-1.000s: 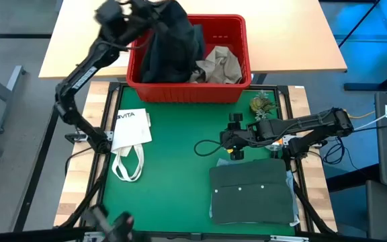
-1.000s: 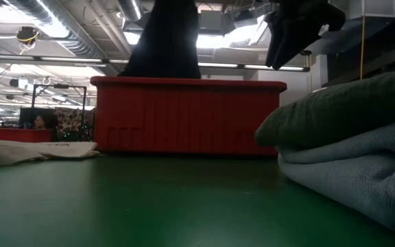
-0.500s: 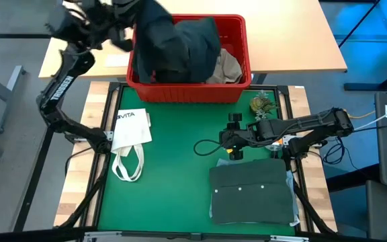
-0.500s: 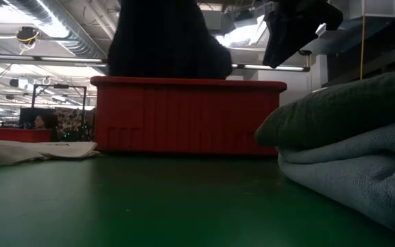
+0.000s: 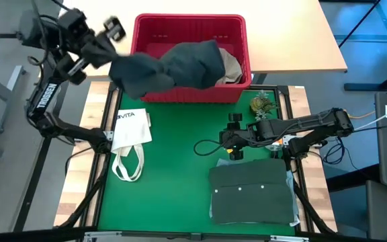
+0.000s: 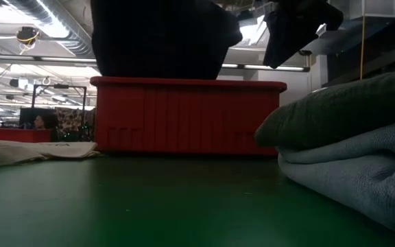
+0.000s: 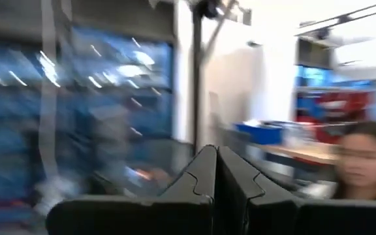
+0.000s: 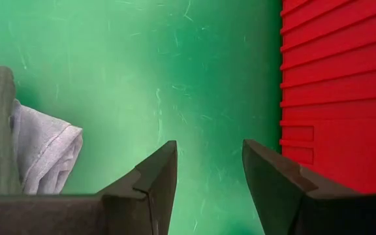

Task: Fold Laundry from Bin
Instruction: Remove the dark blue jeans from the red bin

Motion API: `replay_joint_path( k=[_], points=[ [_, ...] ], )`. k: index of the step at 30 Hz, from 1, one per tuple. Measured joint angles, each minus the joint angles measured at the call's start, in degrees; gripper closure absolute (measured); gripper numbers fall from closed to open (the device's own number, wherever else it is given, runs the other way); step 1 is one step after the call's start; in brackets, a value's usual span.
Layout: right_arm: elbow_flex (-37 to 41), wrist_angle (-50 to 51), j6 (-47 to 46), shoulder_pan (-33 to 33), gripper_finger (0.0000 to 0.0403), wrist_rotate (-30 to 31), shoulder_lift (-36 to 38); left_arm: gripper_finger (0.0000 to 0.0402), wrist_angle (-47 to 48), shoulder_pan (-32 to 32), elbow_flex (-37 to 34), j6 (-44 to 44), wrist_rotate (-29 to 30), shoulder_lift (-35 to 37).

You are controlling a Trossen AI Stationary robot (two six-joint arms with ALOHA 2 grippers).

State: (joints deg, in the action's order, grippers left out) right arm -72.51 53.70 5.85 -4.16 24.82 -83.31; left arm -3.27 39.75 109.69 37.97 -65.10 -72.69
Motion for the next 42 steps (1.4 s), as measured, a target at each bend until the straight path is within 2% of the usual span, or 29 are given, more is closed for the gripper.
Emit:
replay_joint_path(
  k=[4, 7, 11, 16, 24, 29, 34, 42],
  points=[
    [0.0, 0.1, 0.0, 0.0, 0.0229, 0.0, 0.0, 0.0401, 9.1, -3.1, 0.0, 2.0, -2.6, -0.1],
    [0.0, 0.4, 0.0, 0.0, 0.0229, 0.0, 0.0, 0.0401, 17.6, -5.8, 0.0, -2.9, -0.3, -0.1],
    [0.0, 0.4, 0.0, 0.0, 0.0229, 0.0, 0.0, 0.0401, 32.1, -10.1, 0.0, -14.1, 7.8, -0.1],
    [0.0, 0.6, 0.3, 0.0, 0.0229, 0.0, 0.0, 0.0401, 49.1, -17.2, 0.0, -23.6, 19.1, -0.4],
    [-3.9, 1.9, 2.2, 0.0, 0.0229, 0.0, -0.1, 0.0401, 69.7, -30.9, 0.0, -26.5, 36.9, -3.7],
    [-7.0, 1.9, 2.2, 0.0, 0.0229, 0.0, -0.1, 0.0394, 76.2, -37.8, 0.0, -26.5, 46.0, -7.6],
    [-8.5, 1.8, 2.2, 0.0, 0.0229, 0.0, -0.1, 0.0373, 77.1, -42.5, 0.0, -26.4, 53.2, -12.1],
    [-8.5, 1.9, 2.2, 0.0, 0.0229, 0.0, -0.1, 0.0330, 77.1, -44.1, -0.1, -26.5, 59.9, -19.5]
  ],
)
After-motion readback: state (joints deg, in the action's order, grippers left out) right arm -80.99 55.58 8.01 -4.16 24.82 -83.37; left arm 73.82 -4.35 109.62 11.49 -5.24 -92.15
